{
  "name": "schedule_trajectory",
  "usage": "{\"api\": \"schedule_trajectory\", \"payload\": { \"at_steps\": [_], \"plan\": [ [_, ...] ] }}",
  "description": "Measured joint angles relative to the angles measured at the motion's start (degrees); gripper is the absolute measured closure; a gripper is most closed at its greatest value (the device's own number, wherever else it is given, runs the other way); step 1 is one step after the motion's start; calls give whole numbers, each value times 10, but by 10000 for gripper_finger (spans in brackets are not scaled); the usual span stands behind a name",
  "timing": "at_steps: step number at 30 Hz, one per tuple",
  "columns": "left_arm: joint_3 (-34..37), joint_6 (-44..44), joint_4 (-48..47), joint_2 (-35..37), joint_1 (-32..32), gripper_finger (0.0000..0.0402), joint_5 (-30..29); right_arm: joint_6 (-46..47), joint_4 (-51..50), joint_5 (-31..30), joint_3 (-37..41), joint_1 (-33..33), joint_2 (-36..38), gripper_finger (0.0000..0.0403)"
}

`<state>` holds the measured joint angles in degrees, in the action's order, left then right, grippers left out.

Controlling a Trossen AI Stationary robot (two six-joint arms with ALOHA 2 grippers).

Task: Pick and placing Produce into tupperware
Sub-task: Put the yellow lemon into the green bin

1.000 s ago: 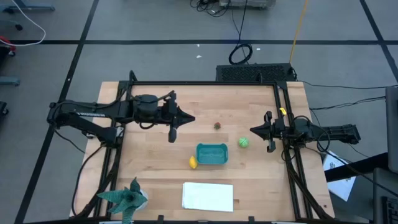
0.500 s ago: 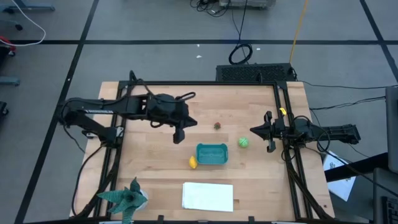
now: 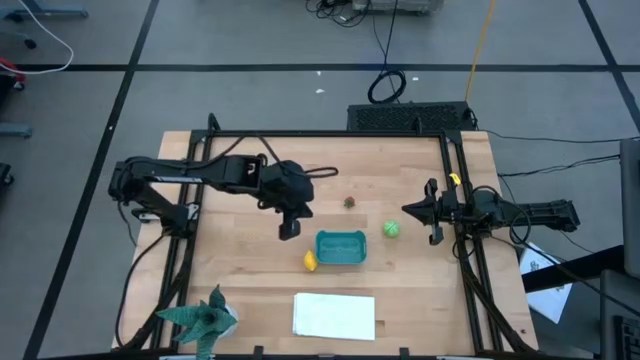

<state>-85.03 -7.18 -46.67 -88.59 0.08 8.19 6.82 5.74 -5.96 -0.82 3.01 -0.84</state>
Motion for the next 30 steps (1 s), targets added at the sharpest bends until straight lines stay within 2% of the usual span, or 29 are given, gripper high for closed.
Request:
{"api": "schedule_trajectory", "payload": {
  "at_steps": [3,8,17,30],
  "plan": [
    [0,10,-29,-1,-1,376,4,0,0,0,0,0,0,403],
    [0,-41,-40,-1,-5,376,4,0,0,0,0,0,0,403],
    [0,-82,-76,-4,-33,376,-7,0,0,0,0,0,0,403],
    [0,-62,-69,-4,-48,375,-8,0,0,0,0,0,0,403]
  ]
}}
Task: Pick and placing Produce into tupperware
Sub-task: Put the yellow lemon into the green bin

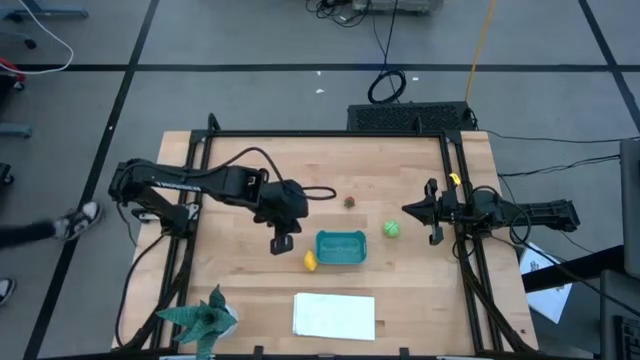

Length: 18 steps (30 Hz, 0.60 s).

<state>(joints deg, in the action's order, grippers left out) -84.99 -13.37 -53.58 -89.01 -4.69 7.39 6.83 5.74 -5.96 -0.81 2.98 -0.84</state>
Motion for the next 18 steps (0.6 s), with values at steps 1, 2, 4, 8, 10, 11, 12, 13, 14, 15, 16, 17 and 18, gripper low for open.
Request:
{"api": "schedule_trajectory", "payload": {
  "at_steps": [1,2,4,8,10,11,12,13,14,15,16,17,18],
  "plan": [
    [0,1,-2,0,0,374,0,0,0,0,0,0,0,403],
    [0,1,-4,0,0,371,0,0,0,0,0,0,0,403],
    [0,4,-4,0,0,358,0,0,0,0,0,0,0,403],
    [0,10,-4,0,-7,304,0,0,0,0,0,0,0,403],
    [0,14,-4,0,-11,269,1,0,0,0,0,0,0,403],
    [0,17,-4,0,-14,250,1,0,0,0,0,0,0,403],
    [0,18,-4,0,-16,232,1,0,0,0,0,0,0,403],
    [0,19,-4,0,-18,213,1,0,0,0,0,0,0,403],
    [0,19,-4,0,-19,195,1,0,0,0,0,0,0,403],
    [0,16,-4,0,-19,178,1,0,0,0,0,0,0,403],
    [0,12,-4,0,-19,162,1,0,0,0,0,0,0,403],
    [0,8,-4,0,-19,147,0,0,0,0,0,0,0,403],
    [0,5,-4,0,-19,135,-1,0,0,0,0,0,0,403]
  ]
}}
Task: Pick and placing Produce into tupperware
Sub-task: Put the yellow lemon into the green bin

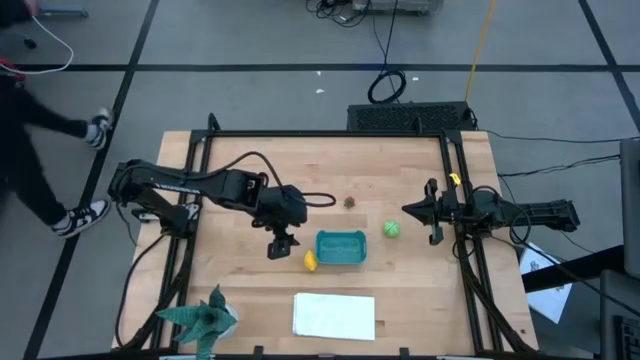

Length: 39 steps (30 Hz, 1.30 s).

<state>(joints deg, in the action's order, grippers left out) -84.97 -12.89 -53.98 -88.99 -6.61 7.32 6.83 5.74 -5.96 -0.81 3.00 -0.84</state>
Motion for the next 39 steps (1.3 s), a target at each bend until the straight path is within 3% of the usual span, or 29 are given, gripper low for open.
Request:
{"api": "schedule_trajectory", "payload": {
  "at_steps": [7,13,21,31,39],
  "plan": [
    [0,0,-5,0,0,87,-14,0,0,0,0,0,0,403],
    [0,-7,-16,-17,-7,85,-41,0,0,0,0,0,0,403],
    [1,-5,-8,-93,-36,85,-69,0,0,0,0,0,0,403],
    [1,-57,22,-146,-53,85,-150,0,0,0,0,0,0,403],
    [42,-87,65,-145,-62,85,-135,0,0,0,0,0,0,403]
  ]
}}
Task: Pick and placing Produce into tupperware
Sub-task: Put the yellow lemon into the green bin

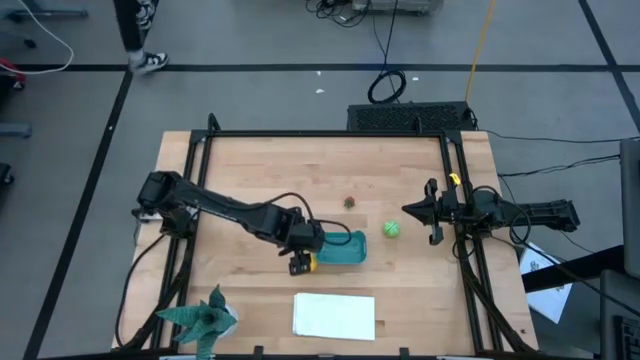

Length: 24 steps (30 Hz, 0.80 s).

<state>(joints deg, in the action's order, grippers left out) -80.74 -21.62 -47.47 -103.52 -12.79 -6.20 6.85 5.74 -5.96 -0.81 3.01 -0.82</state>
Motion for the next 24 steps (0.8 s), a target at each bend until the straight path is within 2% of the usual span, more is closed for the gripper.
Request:
{"api": "schedule_trajectory", "payload": {
  "at_steps": [6,24],
  "plan": [
    [47,-11,57,1,-13,85,15,0,0,0,0,0,0,403],
    [121,-5,180,1,-24,85,38,10,0,0,0,0,0,403]
  ]
}}
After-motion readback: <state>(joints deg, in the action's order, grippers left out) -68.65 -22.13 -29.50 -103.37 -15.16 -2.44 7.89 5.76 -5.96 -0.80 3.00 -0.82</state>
